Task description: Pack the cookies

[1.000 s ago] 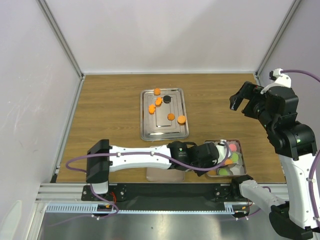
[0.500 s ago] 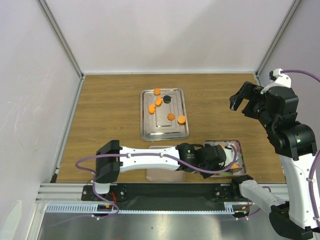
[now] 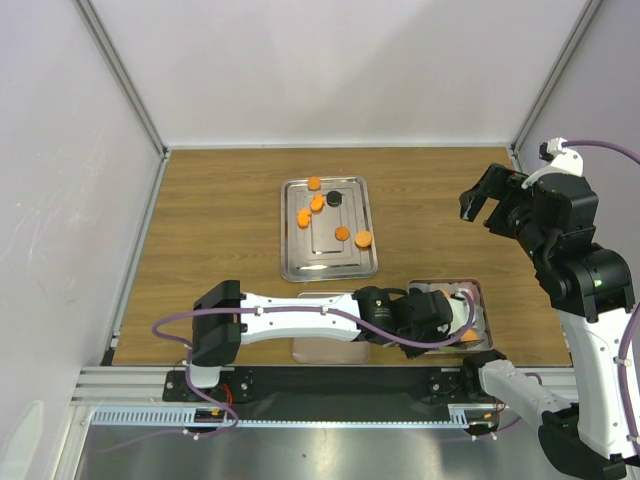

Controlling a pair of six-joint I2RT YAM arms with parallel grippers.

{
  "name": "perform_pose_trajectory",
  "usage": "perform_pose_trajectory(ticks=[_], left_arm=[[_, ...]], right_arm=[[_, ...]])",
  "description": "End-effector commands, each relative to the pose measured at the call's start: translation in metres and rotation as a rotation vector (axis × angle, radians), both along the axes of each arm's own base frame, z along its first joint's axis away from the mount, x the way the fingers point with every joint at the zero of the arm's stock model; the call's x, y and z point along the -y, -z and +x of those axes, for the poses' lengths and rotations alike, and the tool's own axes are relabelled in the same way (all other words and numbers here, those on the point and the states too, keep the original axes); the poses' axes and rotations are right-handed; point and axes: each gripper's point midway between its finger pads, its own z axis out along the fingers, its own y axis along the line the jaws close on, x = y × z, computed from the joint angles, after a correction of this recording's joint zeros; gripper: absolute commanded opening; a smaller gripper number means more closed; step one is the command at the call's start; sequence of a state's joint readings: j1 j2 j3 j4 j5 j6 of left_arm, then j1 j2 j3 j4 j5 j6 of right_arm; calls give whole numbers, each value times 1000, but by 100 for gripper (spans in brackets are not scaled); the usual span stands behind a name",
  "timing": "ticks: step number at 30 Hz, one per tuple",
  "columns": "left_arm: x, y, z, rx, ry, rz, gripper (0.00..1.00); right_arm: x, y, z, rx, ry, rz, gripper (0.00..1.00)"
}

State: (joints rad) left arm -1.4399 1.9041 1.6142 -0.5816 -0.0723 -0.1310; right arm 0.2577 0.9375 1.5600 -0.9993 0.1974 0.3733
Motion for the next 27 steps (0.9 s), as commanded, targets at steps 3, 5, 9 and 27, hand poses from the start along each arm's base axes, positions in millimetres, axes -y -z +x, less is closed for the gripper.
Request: perform_pose_trajectory(ticks=[3, 5, 9, 27], left_arm=[[19, -23, 0, 19, 17, -79, 46], [20, -26, 1, 23, 16, -83, 48], [19, -26, 2, 28, 13, -80, 49], [1, -53, 47, 68, -113, -136, 49]], right_arm=[[1, -7, -3, 23, 3, 9, 100], [1, -6, -3, 21, 1, 9, 100], [0, -7, -3, 23, -1, 10, 100], [-1, -13, -6, 41, -17, 16, 100]])
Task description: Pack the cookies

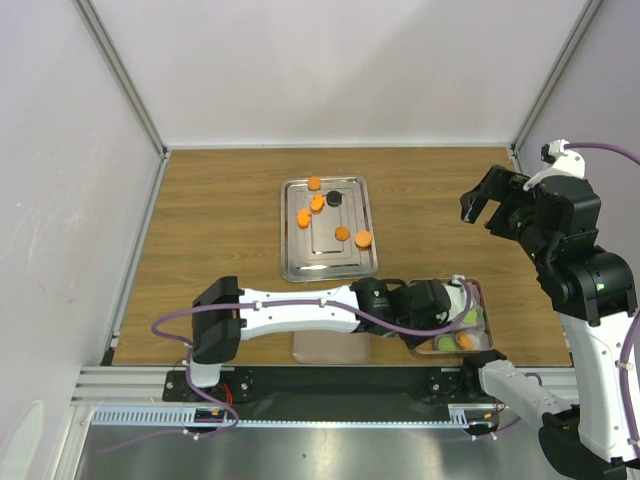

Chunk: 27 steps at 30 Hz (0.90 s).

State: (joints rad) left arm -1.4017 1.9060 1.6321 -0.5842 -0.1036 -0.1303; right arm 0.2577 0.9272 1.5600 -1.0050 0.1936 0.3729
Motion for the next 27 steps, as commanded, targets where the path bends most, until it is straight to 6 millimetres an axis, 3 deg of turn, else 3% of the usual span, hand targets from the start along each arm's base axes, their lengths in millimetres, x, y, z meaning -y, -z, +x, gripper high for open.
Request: perform_pose_trajectory(ticks=[1, 6, 11, 12, 13, 14, 15, 17, 18, 19, 20, 21, 24, 26, 27], left_arm=[[-2, -53, 30, 50, -72, -139, 49], [-22, -66, 56, 51, -167, -161, 49], [-73, -83, 103, 43, -370, -199, 49], [-92, -77, 123, 36, -454, -196, 49], [-101, -86, 135, 37, -499, -224, 49], [-118, -77, 144, 28, -551, -209, 49], [-144, -88, 167, 38, -641, -239, 49], [-177, -82, 187, 41, -769, -247, 49], [-194, -88, 195, 49, -820, -273, 50], [-221, -87, 214, 51, -918, -288, 50], [-240, -75, 219, 49, -972, -269, 50], [-267, -75, 236, 58, -1064, -290, 50], [-321, -53, 260, 61, -1223, -272, 50], [-342, -31, 268, 28, -1280, -244, 50], [-362, -26, 277, 28, -1339, -240, 50]], right_arm=[[-2, -13, -2, 42, -14, 16, 100], [-11, -10, 2, 50, -53, 40, 100], [-23, 5, 6, 39, -101, 69, 100], [-27, 13, 7, 32, -117, 75, 100], [-28, 17, 8, 26, -124, 78, 100], [-30, 20, 8, 22, -133, 82, 100], [-34, 23, 9, 21, -152, 89, 100], [-37, 35, 10, 0, -161, 94, 100], [-43, 38, 9, -4, -197, 107, 100], [-46, 40, 9, -7, -207, 110, 100], [-48, 50, 9, -26, -216, 111, 100], [-52, 52, 10, -29, -236, 119, 100], [-57, 61, 11, -45, -267, 118, 100], [-58, 63, 12, -43, -277, 110, 100], [-59, 64, 12, -45, -281, 109, 100]])
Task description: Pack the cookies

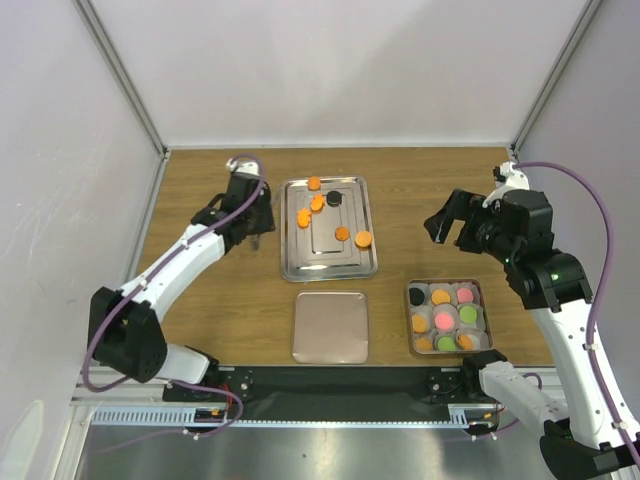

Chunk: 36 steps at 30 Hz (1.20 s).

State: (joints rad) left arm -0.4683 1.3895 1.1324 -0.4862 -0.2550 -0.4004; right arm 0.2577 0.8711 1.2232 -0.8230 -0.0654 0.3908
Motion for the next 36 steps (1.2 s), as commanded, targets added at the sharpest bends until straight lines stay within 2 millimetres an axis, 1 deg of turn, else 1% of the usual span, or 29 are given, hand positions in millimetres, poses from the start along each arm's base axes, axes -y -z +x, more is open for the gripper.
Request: perform_pose_trajectory(ticks=[1, 2, 3, 4, 6, 8, 13, 14, 15, 17, 19, 21, 22, 26, 31, 32, 35, 36], left_arm=[[-35, 21, 23, -14, -137, -41, 50], [-42, 30, 25, -30, -159, -39, 50], [-54, 35, 29, -39, -193, -48, 50], [-58, 45, 33, -53, -211, -48, 50], [-68, 52, 38, -64, -246, -50, 50], [-75, 65, 42, -88, -271, -38, 50], [-93, 84, 46, -127, -329, -26, 52], [-95, 85, 48, -128, -333, -26, 54], [-98, 91, 48, -144, -341, -18, 56], [-101, 94, 50, -150, -350, -24, 57], [-104, 100, 51, -166, -352, -18, 59], [-107, 106, 53, -177, -354, -26, 59], [-108, 112, 53, -190, -355, -22, 60], [-108, 124, 54, -219, -357, -26, 63], [-104, 136, 55, -245, -338, -48, 72], [-104, 137, 55, -246, -339, -48, 75], [-105, 135, 54, -241, -338, -48, 84], [-105, 133, 54, -235, -337, -49, 86]], right_arm=[[-9, -18, 4, 81, -48, 29, 100], [-13, -17, 4, 79, -63, 35, 100], [-14, -16, 4, 78, -69, 40, 100], [-16, -15, 4, 74, -76, 45, 100], [-20, -11, 3, 66, -93, 55, 100], [-20, -10, 3, 66, -95, 53, 100], [-23, -9, 1, 65, -108, 43, 100], [-23, -9, 0, 67, -107, 42, 100], [-23, -8, 0, 66, -106, 41, 100], [-22, -7, -1, 67, -104, 38, 100], [-21, -7, -1, 69, -102, 37, 100], [-21, -7, -2, 69, -104, 38, 100], [-22, -7, -2, 69, -107, 38, 100], [-24, -5, -2, 59, -112, 34, 100], [-25, -1, -3, 50, -117, 26, 100], [-24, 0, -3, 48, -113, 26, 100], [-23, 3, -2, 37, -106, 16, 100], [-22, 4, -3, 36, -105, 15, 100]])
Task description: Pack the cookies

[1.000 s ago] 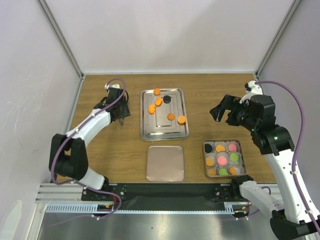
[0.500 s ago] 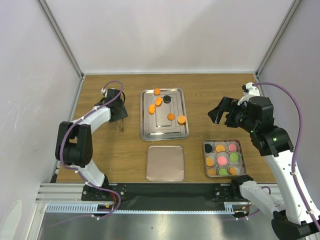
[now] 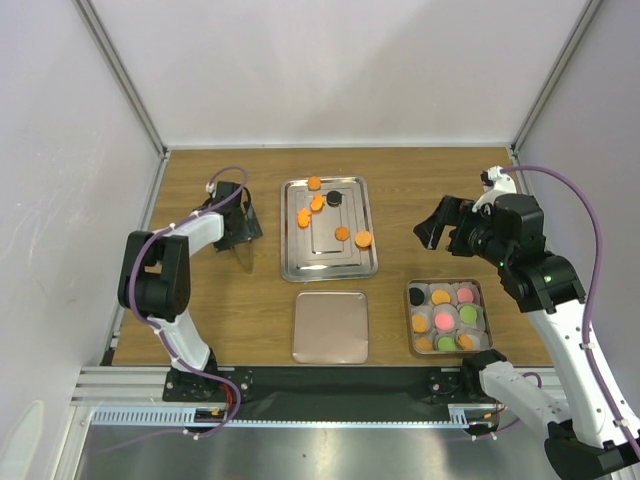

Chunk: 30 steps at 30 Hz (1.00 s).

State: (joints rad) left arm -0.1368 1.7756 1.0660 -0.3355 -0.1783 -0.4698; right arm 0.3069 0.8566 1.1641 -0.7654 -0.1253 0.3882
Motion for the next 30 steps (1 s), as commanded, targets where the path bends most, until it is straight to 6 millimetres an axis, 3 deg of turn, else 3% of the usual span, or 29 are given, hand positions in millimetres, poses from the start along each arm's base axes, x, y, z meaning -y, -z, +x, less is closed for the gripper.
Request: perform_pose_trajectory(ticks=[1, 6, 7, 9, 10, 12, 17, 19, 20, 22, 23, 30], left_arm=[[-2, -20, 18, 82, -12, -17, 87], [-5, -54, 10, 153, -27, -8, 91], [-4, -71, 7, 194, -27, -16, 91], [4, -83, -3, 213, -9, -23, 91], [8, -102, -10, 259, 2, -26, 91], [24, -117, -25, 287, 39, -15, 91], [58, -164, -84, 403, 160, -101, 91], [69, -172, -104, 427, 207, -171, 91], [71, -166, -116, 413, 229, -190, 91], [83, -179, -138, 456, 287, -272, 91], [85, -170, -149, 423, 310, -288, 90], [105, -166, -196, 370, 473, -400, 89]], right_arm=[[1, -3, 3, 24, 3, -13, 100], [2, 8, 3, -20, 16, -20, 100], [1, 11, 3, -32, 15, -20, 100], [0, 23, 3, -68, 10, -24, 100], [-3, 26, 4, -80, 3, -19, 100], [-7, 40, 6, -129, -10, -23, 100], [-24, 69, 4, -216, -30, -71, 96], [-42, 83, -5, -260, -63, -94, 95], [-41, 87, -6, -266, -36, -118, 94], [-57, 96, -17, -286, -51, -133, 94], [-58, 102, -17, -295, -30, -155, 93], [-98, 140, -44, -391, -34, -220, 90]])
